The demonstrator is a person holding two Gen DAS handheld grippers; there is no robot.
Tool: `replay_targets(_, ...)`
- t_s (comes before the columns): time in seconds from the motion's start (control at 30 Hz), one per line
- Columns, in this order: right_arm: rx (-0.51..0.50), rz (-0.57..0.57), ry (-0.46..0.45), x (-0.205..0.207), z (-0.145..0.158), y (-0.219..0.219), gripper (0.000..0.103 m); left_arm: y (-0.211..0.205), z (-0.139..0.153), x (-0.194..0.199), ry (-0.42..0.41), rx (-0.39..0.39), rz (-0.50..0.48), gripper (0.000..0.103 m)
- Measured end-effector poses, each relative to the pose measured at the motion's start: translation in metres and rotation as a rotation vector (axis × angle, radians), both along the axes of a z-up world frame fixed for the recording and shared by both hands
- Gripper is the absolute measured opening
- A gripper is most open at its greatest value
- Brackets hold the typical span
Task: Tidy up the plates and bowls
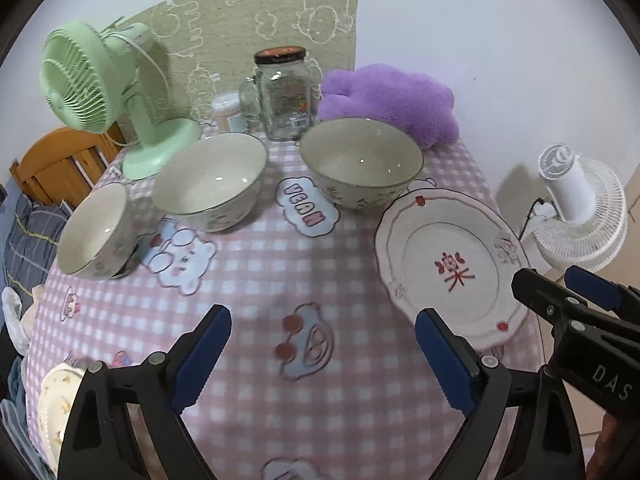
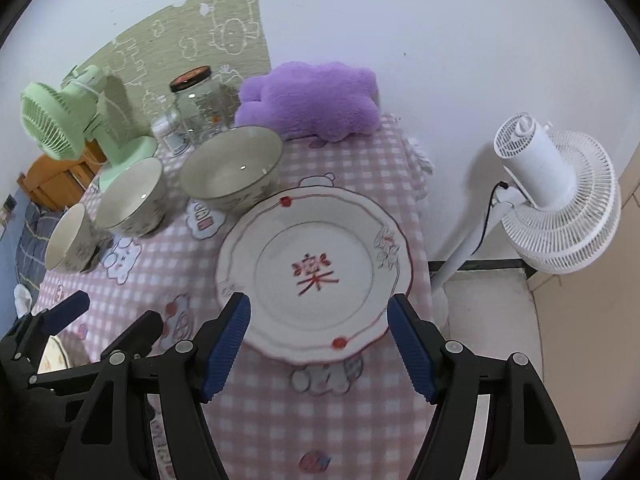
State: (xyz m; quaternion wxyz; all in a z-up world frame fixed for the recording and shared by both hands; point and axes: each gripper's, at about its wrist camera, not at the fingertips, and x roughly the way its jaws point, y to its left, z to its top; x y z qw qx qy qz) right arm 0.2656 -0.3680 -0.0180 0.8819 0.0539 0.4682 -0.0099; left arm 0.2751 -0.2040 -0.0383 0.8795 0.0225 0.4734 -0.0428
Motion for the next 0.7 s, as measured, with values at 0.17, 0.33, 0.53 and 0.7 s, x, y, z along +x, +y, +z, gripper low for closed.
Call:
replay_targets(0.17, 0.015, 0.006, 0.001, 0.026, -0.016, -0.013, 0.074, -0.020, -0.016, 0.024, 0.029, -0.011, 0.005, 0.090)
replay_targets(0.33, 0.017, -0.021, 0.015, 0.052, -0.036, -0.029, 0.074, -0.040, -0.033, 0.047, 0.038, 0.009, -0.011, 0.088)
replay_targets(0.53, 0.019, -0.044, 0.033, 0.072, -0.057, -0.043, 0.074, -0.055, -0.051, 0.062, 0.064, 0.024, -0.019, 0.082)
replay_targets(0.7, 0.019, -0.051, 0.054, 0.081, -0.070, -0.050, 0.074, -0.063, -0.062, 0.071, 0.085, 0.030, -0.028, 0.080)
